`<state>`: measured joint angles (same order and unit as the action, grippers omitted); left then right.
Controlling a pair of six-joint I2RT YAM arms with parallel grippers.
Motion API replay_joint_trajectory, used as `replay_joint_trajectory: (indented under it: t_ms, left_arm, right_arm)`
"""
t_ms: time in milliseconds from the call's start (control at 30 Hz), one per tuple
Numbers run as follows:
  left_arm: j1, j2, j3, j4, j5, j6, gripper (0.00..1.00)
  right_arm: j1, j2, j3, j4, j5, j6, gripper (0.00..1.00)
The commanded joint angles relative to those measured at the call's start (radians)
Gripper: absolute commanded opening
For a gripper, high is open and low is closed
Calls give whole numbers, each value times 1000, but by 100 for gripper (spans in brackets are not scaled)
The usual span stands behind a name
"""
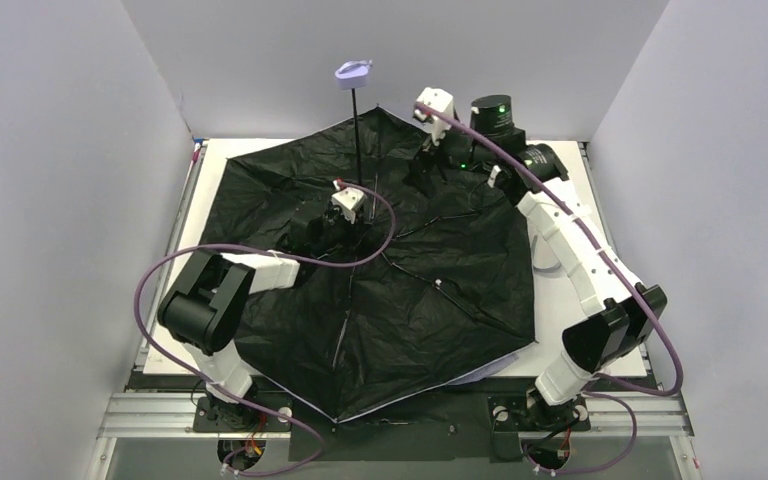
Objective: Open the umbrella
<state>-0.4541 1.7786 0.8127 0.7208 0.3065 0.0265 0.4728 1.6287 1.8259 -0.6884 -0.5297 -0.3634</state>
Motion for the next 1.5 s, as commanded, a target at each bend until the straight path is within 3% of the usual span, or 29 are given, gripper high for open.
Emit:
replay_joint_trajectory:
  t_ms: [0, 133, 300, 367, 500, 700, 967, 1033, 1067, 1133, 1200, 1467]
  left_arm:
    - [16, -119, -2, -175, 11, 106, 0]
    - [18, -141, 20, -251, 66, 151, 0]
    - [19, -122, -7, -179, 102, 138, 2]
    - [22, -117, -14, -152, 107, 120, 26]
    - [28, -156, -40, -109, 107, 64, 53]
    - [26, -267, -89, -53, 21, 14, 61]
    - [25, -255, -93, 39, 29, -48, 58]
    - [25, -222, -90, 59, 14, -71, 49]
    - [26, -210, -88, 71, 6, -73, 38]
    - [27, -172, -82, 83, -20, -79, 25]
    - [30, -125, -81, 94, -25, -75, 20]
    - [18, -49, -128, 68, -36, -95, 20]
  right_arm:
    - [-66, -73, -44, 81, -10, 202, 87]
    - [-120, -94, -109, 150, -67, 319, 87]
    - [-104, -100, -160, 275, -193, 415, 87]
    - [-77, -104, -189, 351, -208, 429, 88]
    - [-15, -99, -224, 470, -198, 411, 88]
    - [-7, -54, -191, 487, -202, 446, 87]
    - [-16, -49, -180, 443, -198, 432, 87]
    - [-20, -47, -172, 429, -194, 431, 87]
    - [-21, -45, -168, 420, -192, 431, 87]
    - [-26, -44, -159, 406, -188, 431, 87]
    - [-32, -42, -153, 391, -186, 429, 87]
    - [-46, -43, -140, 332, -173, 399, 87]
